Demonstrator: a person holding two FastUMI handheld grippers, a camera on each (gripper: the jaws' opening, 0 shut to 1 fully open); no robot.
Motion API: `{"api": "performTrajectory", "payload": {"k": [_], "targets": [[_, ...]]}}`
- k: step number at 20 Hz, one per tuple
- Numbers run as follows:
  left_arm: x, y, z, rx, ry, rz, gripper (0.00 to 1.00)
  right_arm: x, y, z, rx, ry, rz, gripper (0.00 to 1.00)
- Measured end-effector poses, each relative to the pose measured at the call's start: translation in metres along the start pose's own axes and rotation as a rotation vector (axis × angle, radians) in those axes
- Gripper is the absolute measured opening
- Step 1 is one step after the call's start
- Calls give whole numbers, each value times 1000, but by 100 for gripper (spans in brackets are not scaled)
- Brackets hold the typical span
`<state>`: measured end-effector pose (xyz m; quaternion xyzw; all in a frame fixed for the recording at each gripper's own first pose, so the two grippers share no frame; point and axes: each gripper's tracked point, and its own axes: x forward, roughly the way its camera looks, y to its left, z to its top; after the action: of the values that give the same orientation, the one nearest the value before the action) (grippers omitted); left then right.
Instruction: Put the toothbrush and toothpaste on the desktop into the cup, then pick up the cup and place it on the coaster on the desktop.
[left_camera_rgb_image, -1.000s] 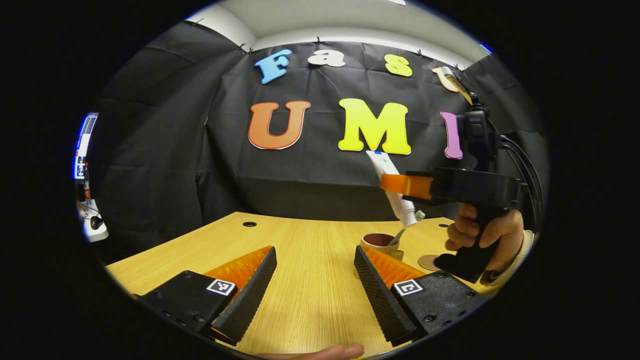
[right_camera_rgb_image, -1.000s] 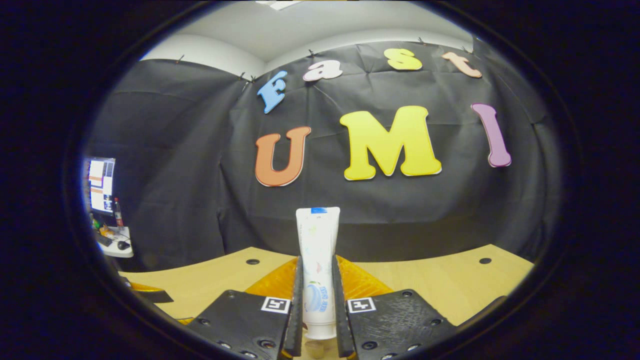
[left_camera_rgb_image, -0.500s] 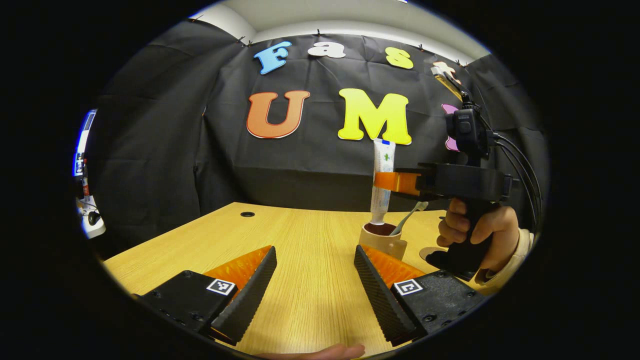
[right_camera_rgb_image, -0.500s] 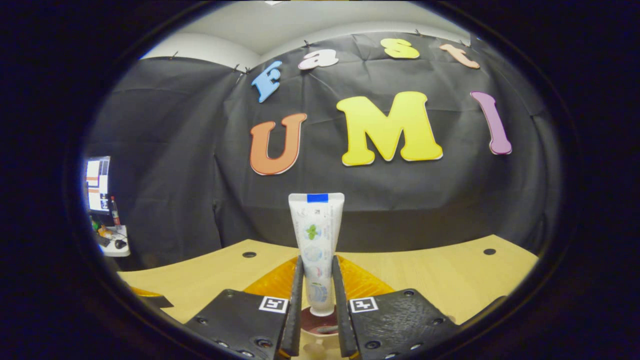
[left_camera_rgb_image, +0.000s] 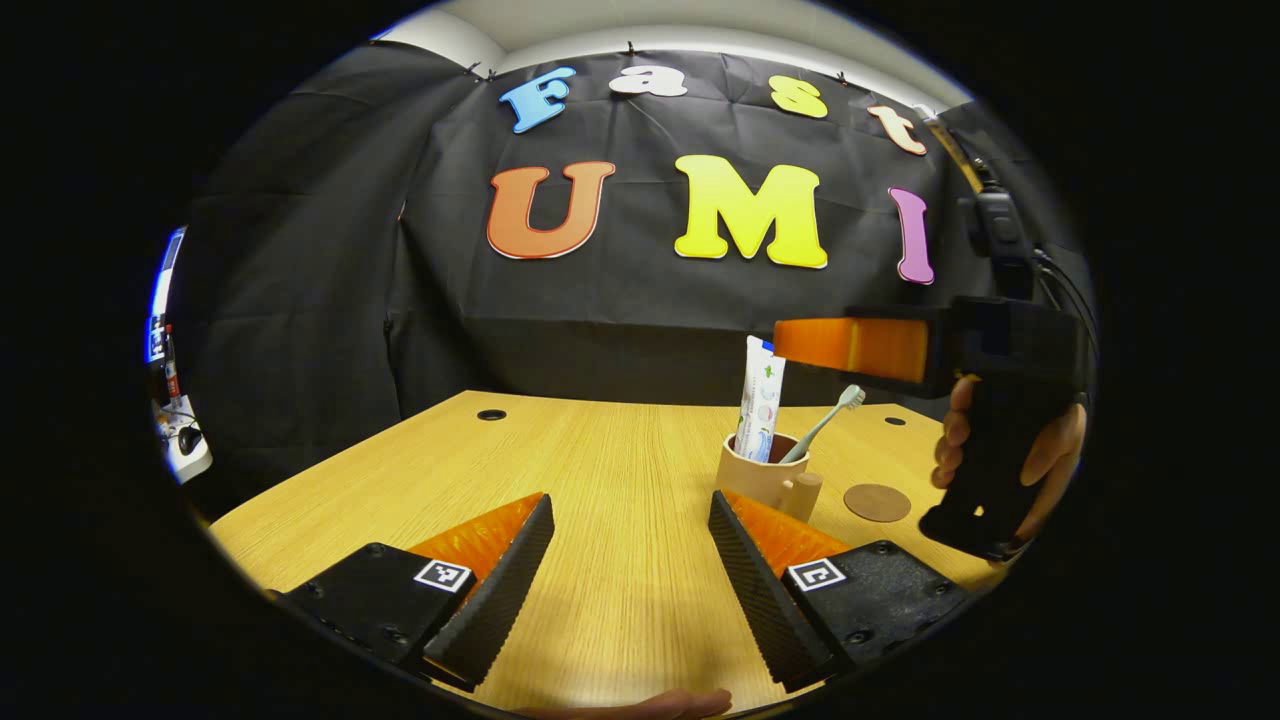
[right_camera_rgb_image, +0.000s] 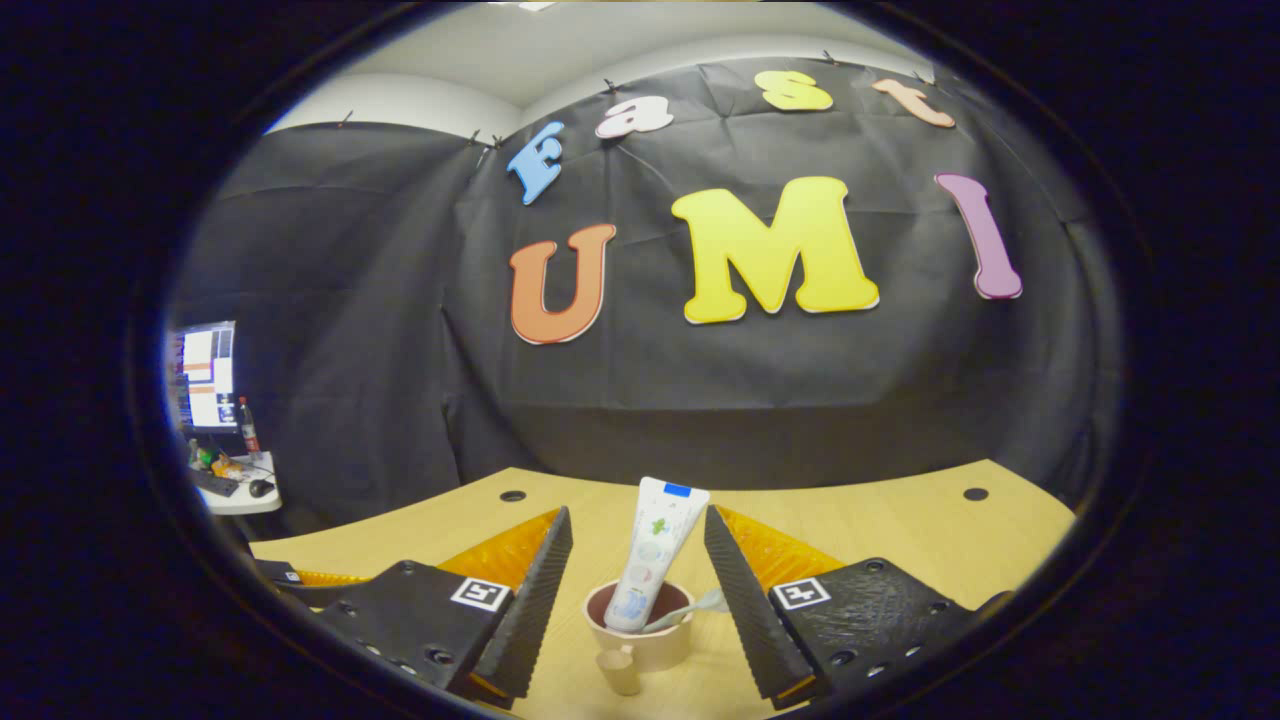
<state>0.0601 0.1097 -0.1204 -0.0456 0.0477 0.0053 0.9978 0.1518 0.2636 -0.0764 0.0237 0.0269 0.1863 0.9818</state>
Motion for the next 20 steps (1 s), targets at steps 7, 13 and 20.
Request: {"api": "performTrajectory", "payload": {"k": [7, 13, 20], "targets": [[20, -47, 16, 13, 88, -18, 98, -82, -60, 36, -47, -100, -26, 96], [37, -92, 27, -7, 297, -63, 98, -161, -153, 54, 5, -157, -113, 94], [50, -116, 17, -26, 608, -88, 99, -230, -230, 58, 60, -223, -169, 96]]}}
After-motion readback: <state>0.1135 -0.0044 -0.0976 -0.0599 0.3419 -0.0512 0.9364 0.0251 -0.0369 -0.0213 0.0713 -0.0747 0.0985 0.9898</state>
